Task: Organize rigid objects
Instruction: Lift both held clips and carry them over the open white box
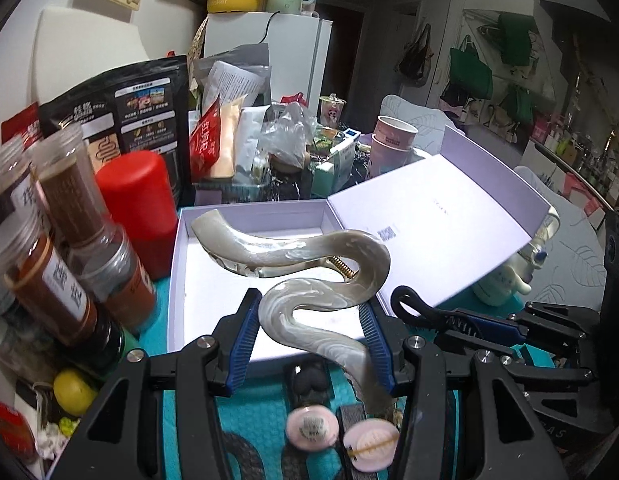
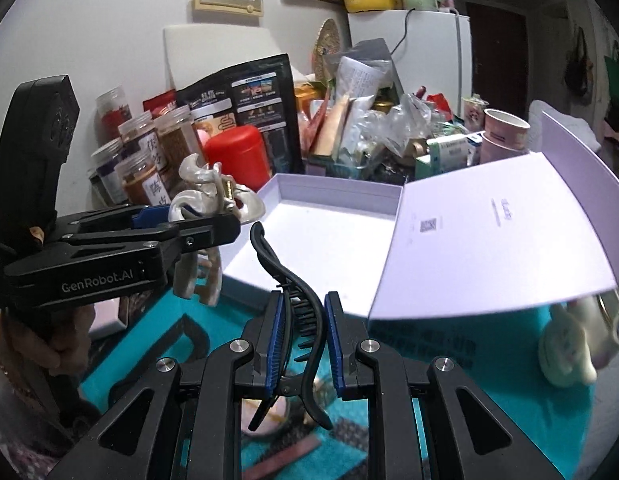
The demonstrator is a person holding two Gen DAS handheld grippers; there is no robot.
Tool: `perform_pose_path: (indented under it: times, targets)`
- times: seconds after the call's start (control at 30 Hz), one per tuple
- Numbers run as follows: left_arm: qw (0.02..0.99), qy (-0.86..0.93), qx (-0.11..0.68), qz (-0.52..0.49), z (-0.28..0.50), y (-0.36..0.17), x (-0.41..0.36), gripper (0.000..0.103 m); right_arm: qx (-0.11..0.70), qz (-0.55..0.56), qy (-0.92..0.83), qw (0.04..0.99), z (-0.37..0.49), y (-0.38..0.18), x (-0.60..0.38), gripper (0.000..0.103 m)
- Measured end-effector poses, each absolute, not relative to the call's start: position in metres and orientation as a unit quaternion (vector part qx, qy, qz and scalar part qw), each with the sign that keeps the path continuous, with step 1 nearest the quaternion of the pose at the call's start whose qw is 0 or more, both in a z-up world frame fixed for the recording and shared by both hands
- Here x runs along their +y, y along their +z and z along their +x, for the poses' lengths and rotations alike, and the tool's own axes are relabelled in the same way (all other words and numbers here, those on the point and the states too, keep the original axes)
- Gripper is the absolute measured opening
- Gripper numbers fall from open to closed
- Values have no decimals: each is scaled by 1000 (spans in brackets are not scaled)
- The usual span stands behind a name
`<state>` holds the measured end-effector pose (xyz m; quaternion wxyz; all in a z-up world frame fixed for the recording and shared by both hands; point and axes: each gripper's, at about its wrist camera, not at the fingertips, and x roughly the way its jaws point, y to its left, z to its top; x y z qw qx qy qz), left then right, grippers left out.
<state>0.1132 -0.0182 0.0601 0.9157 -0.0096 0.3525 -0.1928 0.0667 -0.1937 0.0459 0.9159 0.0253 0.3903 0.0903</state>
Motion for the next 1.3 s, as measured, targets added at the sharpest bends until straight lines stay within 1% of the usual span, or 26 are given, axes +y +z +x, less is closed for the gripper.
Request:
perform_pose_path:
  times: [0.5, 1.03, 1.17, 1.3]
  targets:
    - [915, -196, 352, -12, 177, 59, -15, 50, 375, 22, 91, 922, 133, 54, -200, 20]
    - [926, -178, 333, -1, 247, 61, -22, 50, 377, 36, 79, 922, 208, 44, -215, 20]
    - [922, -173, 345, 5, 258, 52, -23, 50, 381, 47, 75, 920, 219, 36, -218, 20]
    - [911, -168, 376, 16, 267, 30, -25, 50, 380, 69, 69, 920, 228, 25, -224, 20]
